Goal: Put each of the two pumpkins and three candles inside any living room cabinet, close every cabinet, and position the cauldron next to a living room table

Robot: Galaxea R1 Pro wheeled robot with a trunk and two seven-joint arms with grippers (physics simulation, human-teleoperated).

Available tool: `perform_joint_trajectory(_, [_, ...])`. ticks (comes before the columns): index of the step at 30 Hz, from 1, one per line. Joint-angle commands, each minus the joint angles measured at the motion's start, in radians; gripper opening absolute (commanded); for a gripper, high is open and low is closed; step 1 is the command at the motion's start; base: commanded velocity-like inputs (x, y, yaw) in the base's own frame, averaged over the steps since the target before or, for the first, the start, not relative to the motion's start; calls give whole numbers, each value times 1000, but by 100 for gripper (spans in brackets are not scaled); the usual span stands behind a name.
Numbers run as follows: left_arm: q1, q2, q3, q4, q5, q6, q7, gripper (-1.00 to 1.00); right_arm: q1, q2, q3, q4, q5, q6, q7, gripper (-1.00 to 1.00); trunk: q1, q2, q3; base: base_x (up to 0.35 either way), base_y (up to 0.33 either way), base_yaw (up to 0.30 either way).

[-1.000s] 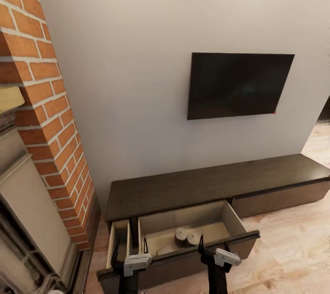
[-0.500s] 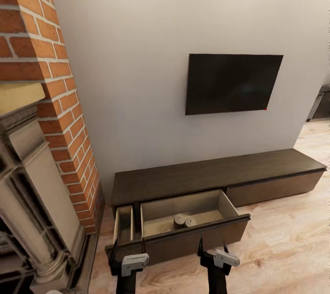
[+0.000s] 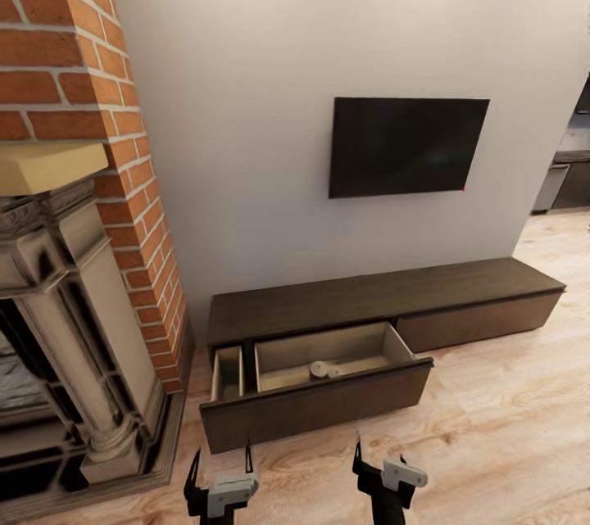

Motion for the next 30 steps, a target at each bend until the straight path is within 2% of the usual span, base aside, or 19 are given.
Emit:
perform_joint_trajectory(1, [4,-1,-8,-1,4,-6,5,100,3,1,6,3,-8,3,1,100,-1,-1,-1,-332,0,0])
perform_joint_trajectory(6, [22,-1,-8,4,6,-10,4,100,23,2,6,3,-7,48,1,100,-1,-1,-1,-332,0,0])
perform_joint_trajectory(12, [63,-1,-8,5,7,-12,2,100,45,1,6,3,-8,65,1,100,-1,-1,-1,-332,0,0])
perform_joint_trajectory(14, [69,-1,-8,5,14,-13,2,100,48,0,6,3,-7,99,1,100,-1,-1,-1,-328,0,0])
perform_joint_trajectory(16, [73,-1,-8,2,48,-14,-1,100,49,2,6,3,-7,160,3,100,-1,-1,-1,-278,0,0])
perform_joint_trajectory(19, [75,-1,-8,-5,99,-19,-13,100,49,3,6,3,-2,195,3,100,-1,-1,-1,-191,0,0])
perform_joint_trajectory(20, [75,-1,-8,-12,130,-20,-26,100,49,4,6,3,2,218,3,100,-1,-1,-1,-102,0,0])
perform_joint_trajectory(22, [81,-1,-8,-24,216,-21,-88,100,49,3,6,3,12,266,3,100,-1,-1,-1,-49,0,0])
perform_joint_trajectory(23, [91,0,-8,-27,268,-22,-128,100,49,3,6,3,15,282,3,100,-1,-1,-1,-27,0,0])
perform_joint_trajectory(24, [114,0,-8,-25,351,-22,-197,100,49,3,6,3,17,297,2,100,-1,-1,-1,-14,0,0])
perform_joint_trajectory(25, [122,1,-8,-23,379,-22,-222,100,49,3,6,3,18,301,2,100,-1,-1,-1,-9,0,0])
perform_joint_trajectory(28, [161,14,-8,3,556,-22,-391,100,49,3,6,3,19,337,0,100,-1,-1,-1,-5,0,0])
perform_joint_trajectory(29, [167,16,-8,7,586,-22,-421,100,49,2,6,3,20,347,0,100,-1,-1,-1,-2,0,0])
perform_joint_trajectory(30, [178,19,-8,15,646,-22,-479,100,49,1,6,3,20,365,0,100,-1,-1,-1,-1,0,0])
